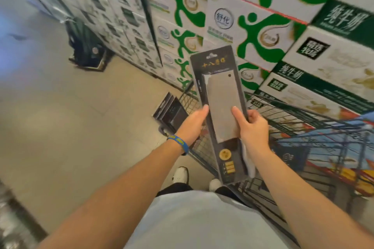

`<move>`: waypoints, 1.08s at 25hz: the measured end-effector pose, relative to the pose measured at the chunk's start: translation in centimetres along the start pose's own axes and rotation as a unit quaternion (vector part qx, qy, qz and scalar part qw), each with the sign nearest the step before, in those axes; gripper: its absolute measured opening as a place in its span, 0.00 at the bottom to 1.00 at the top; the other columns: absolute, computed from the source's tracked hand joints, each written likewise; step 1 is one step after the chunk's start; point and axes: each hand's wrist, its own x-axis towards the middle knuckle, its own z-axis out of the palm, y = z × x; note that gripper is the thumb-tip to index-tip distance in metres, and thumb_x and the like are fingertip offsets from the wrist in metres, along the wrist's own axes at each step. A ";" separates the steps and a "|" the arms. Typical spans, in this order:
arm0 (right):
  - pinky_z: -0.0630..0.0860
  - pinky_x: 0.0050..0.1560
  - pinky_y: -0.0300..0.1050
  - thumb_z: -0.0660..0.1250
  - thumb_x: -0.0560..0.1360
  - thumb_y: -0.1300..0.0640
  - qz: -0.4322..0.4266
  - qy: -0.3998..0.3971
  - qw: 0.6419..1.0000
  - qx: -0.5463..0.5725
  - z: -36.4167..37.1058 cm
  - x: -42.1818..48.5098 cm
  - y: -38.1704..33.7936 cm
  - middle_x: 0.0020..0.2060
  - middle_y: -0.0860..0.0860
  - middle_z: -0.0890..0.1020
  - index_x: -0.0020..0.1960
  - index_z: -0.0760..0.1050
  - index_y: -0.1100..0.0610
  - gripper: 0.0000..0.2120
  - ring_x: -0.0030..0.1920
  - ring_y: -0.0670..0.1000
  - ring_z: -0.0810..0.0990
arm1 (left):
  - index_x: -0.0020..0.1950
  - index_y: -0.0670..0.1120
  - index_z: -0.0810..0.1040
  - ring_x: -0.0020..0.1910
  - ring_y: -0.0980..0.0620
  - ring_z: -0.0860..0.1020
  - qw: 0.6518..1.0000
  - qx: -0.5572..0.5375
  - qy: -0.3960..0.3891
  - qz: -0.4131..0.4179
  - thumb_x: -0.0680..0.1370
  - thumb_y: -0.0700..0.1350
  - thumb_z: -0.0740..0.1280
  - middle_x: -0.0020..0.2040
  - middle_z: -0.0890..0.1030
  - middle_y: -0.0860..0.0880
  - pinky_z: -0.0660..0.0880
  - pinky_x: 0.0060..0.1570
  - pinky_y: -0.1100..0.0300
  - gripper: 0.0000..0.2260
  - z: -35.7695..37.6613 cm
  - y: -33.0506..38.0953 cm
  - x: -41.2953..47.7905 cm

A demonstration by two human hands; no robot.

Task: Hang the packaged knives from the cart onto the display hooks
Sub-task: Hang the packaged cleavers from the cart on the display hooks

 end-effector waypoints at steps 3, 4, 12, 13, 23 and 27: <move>0.77 0.38 0.42 0.74 0.71 0.35 -0.005 -0.016 0.999 -0.035 0.9 -0.1 2.2 0.36 0.44 0.83 0.44 0.75 0.51 0.20 0.37 0.42 0.81 | 0.61 0.44 0.79 0.55 0.44 0.78 0.925 0.312 0.213 0.031 0.82 0.58 0.56 0.59 0.79 0.41 0.74 0.58 0.52 0.22 -6.5 -2.5 1.2; 0.78 0.41 0.46 0.73 0.70 0.34 -0.004 -0.012 0.998 -0.054 1.1 -0.3 2.8 0.38 0.47 0.83 0.45 0.75 0.51 0.21 0.41 0.46 0.82 | 0.65 0.42 0.76 0.59 0.43 0.76 0.874 0.414 0.253 0.030 0.82 0.55 0.57 0.63 0.77 0.40 0.73 0.60 0.51 0.20 -8.4 -3.1 1.5; 0.78 0.43 0.46 0.67 0.69 0.27 0.009 -0.020 0.994 -0.109 1.0 -2.0 5.7 0.40 0.45 0.82 0.47 0.76 0.44 0.21 0.45 0.46 0.81 | 0.66 0.41 0.74 0.58 0.41 0.75 0.782 0.561 0.271 0.014 0.79 0.50 0.63 0.63 0.70 0.42 0.78 0.54 0.49 0.18 -10.3 -3.4 3.8; 0.78 0.44 0.47 0.66 0.68 0.27 0.013 -0.015 0.994 -0.108 0.8 -2.1 5.8 0.40 0.46 0.82 0.47 0.76 0.45 0.22 0.45 0.47 0.81 | 0.67 0.41 0.72 0.58 0.41 0.74 0.762 0.590 0.266 0.008 0.80 0.50 0.63 0.63 0.70 0.42 0.78 0.53 0.49 0.19 -10.3 -3.4 3.8; 0.75 0.45 0.44 0.70 0.75 0.39 0.023 0.024 0.994 -0.101 -0.8 -2.8 6.8 0.43 0.44 0.82 0.48 0.78 0.45 0.11 0.48 0.45 0.80 | 0.61 0.37 0.77 0.62 0.42 0.69 0.686 0.685 0.244 -0.009 0.80 0.49 0.59 0.64 0.70 0.40 0.74 0.57 0.50 0.19 -8.1 -3.7 4.1; 0.73 0.45 0.41 0.72 0.76 0.42 0.054 0.024 0.997 -0.056 -0.7 -3.0 7.2 0.44 0.39 0.82 0.53 0.78 0.44 0.08 0.49 0.41 0.79 | 0.58 0.42 0.80 0.58 0.43 0.74 0.715 0.666 0.208 0.040 0.80 0.50 0.62 0.58 0.79 0.45 0.77 0.52 0.51 0.14 -7.2 -4.4 3.7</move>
